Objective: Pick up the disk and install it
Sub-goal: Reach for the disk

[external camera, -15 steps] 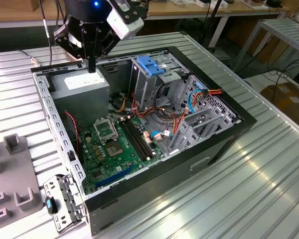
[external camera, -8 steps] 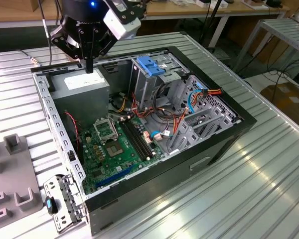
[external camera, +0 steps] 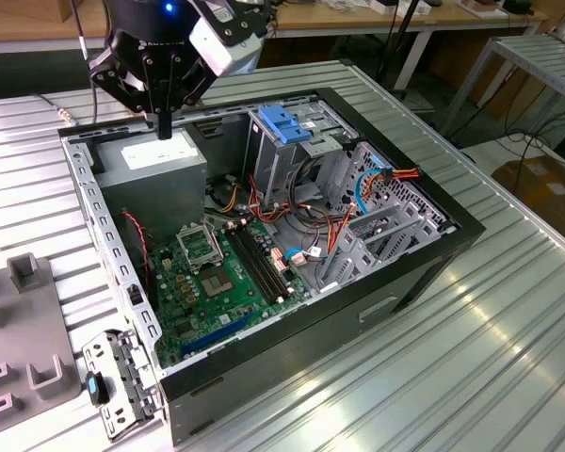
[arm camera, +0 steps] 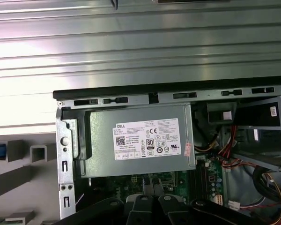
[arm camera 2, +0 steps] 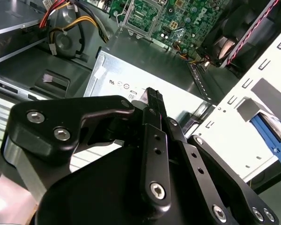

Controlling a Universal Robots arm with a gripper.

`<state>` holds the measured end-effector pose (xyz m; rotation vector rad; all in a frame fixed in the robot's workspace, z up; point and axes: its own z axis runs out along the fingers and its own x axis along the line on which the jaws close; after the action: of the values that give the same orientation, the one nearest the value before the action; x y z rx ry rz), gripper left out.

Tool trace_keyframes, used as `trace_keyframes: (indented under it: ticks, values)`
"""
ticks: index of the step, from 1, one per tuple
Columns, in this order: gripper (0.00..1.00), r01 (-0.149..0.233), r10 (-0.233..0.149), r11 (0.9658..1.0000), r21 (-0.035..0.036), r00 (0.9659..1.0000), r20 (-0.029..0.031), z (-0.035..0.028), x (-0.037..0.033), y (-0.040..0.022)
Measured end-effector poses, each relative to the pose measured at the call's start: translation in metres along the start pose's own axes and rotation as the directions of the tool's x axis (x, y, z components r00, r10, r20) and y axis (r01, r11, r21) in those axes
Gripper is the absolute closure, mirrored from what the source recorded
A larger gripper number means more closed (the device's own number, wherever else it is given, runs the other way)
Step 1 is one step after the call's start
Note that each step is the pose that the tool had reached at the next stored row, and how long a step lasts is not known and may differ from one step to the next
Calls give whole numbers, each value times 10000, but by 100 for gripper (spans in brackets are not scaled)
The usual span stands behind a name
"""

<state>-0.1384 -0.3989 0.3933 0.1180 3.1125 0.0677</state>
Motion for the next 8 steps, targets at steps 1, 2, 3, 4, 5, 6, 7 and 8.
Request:
trace_keyframes:
  ticks: [1, 2, 3, 4, 5, 6, 7, 8]
  values:
    - [89, 0, 0, 10000, 0, 10000, 0, 0, 4, 0]
    - [89, 0, 0, 10000, 0, 10000, 0, 0, 8, -1]
    - [89, 0, 0, 10000, 0, 10000, -1, -1, 14, -1]
    - [89, 0, 0, 10000, 0, 10000, 0, -1, 18, -1]
    - [89, 0, 0, 10000, 0, 10000, 0, -1, 23, -2]
    - [89, 0, 0, 10000, 0, 10000, 0, -1, 29, -2]
    - [89, 0, 0, 10000, 0, 10000, 0, -1, 33, -2]
    - [89, 0, 0, 10000, 0, 10000, 0, -1, 36, -3]
